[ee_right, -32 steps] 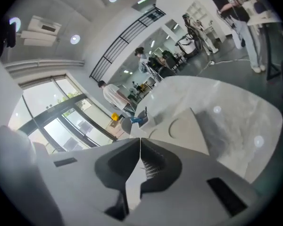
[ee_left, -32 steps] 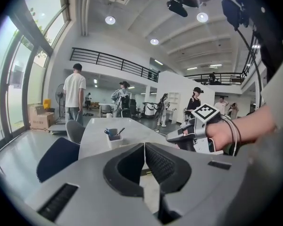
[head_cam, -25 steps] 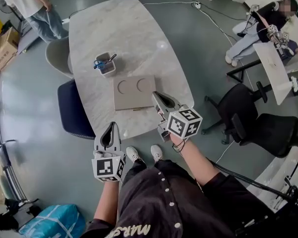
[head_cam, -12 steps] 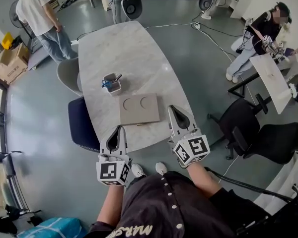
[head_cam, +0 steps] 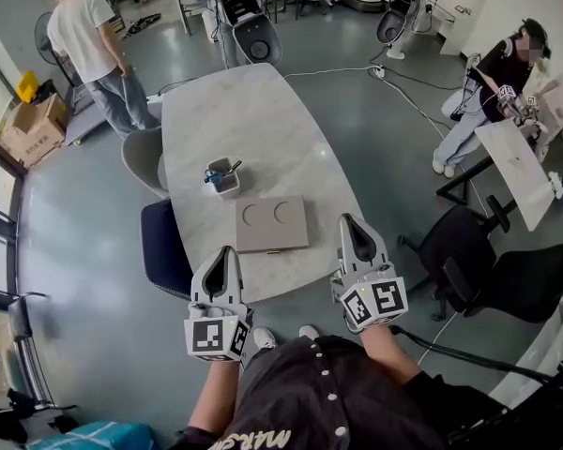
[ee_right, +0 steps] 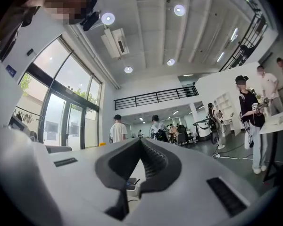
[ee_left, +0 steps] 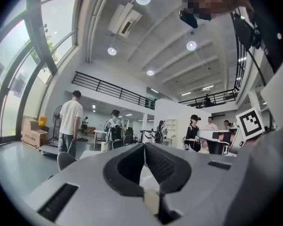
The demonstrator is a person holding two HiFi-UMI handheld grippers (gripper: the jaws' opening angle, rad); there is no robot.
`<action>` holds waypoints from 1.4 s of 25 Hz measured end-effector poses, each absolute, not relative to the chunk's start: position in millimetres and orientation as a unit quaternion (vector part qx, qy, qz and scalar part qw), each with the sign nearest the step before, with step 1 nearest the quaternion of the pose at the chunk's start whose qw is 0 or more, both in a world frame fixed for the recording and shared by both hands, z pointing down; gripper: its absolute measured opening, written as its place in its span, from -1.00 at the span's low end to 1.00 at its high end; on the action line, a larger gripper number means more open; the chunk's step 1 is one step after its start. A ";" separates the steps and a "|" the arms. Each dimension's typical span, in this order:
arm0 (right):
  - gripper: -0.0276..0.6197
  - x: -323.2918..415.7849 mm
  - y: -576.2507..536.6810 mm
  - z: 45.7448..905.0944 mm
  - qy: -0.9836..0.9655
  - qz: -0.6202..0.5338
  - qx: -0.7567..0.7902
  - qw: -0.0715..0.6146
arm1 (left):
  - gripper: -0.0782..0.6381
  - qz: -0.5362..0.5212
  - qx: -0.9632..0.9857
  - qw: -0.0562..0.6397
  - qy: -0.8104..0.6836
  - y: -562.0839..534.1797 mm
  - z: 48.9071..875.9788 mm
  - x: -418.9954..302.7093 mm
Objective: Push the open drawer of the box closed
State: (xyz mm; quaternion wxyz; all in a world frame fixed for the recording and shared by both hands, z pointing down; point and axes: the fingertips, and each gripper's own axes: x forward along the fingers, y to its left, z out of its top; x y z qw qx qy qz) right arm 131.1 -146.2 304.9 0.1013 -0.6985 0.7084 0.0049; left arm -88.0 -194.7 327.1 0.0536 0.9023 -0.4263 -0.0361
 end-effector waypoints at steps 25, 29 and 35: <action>-0.92 99.7 -156.7 317.1 0.746 -0.015 -0.662 0.069 | -0.73 -0.029 0.895 0.036 -0.443 -186.1 323.8 -99.5; -0.92 97.5 -159.7 311.2 0.748 -0.015 -0.659 0.078 | -0.73 -0.027 0.895 0.037 -0.444 -187.5 327.4 -99.5; -0.92 93.2 -162.9 308.6 0.752 -0.011 -0.654 0.078 | -0.73 -0.026 0.894 0.038 -0.446 -188.6 329.0 -100.1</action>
